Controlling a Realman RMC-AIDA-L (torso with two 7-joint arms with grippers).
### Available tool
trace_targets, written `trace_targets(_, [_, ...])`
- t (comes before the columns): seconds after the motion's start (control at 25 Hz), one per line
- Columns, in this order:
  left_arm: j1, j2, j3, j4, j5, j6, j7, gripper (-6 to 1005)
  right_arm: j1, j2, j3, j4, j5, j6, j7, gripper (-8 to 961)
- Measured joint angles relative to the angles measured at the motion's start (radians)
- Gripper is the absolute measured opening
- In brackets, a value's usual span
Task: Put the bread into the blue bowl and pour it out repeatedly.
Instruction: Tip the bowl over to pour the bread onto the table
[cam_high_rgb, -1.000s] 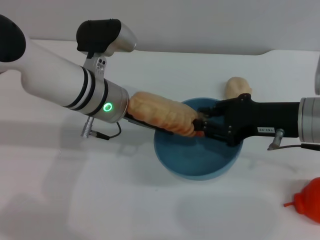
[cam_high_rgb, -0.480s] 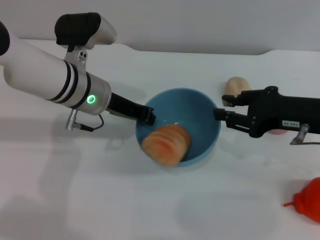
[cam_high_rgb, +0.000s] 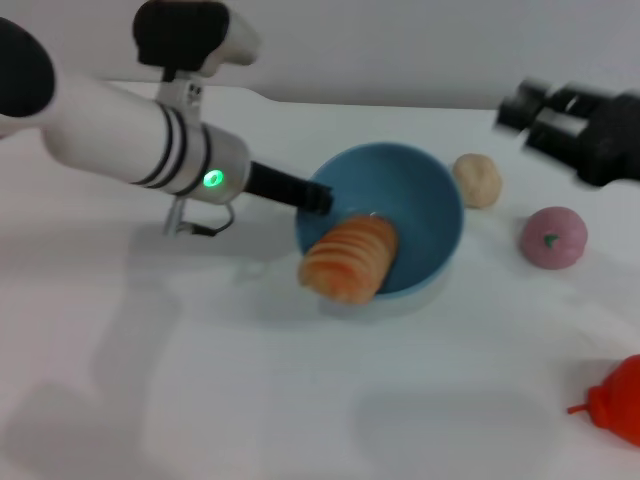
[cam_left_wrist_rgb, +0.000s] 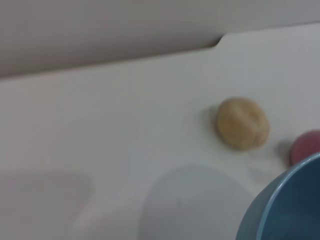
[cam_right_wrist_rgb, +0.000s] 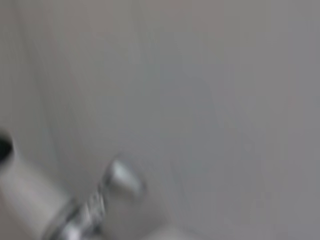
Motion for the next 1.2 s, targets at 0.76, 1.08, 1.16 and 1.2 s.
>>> trace_targets(0.76, [-0.005, -0.003, 0.506, -0.012, 0.006, 0.774, 0.002, -1, -0.102, -0.004, 0.106, 0.67, 0.801, -0.477, -0.596, 399])
trace_targets(1.08, [-0.005, -0.007, 0.742, -0.123, 0.007, 1.205, 0.075, -1, -0.096, -0.003, 0.104, 0.756, 0.796, -0.545, -0.605, 398])
trace_targets(1.16, [-0.015, -0.007, 0.805, -0.152, 0.007, 1.273, 0.115, -1, -0.095, -0.005, 0.101, 0.766, 0.795, -0.548, -0.606, 398])
trace_targets(1.2, [-0.017, -0.008, 0.829, -0.162, 0.007, 1.302, 0.135, -1, -0.095, -0.005, 0.1, 0.77, 0.794, -0.548, -0.606, 398])
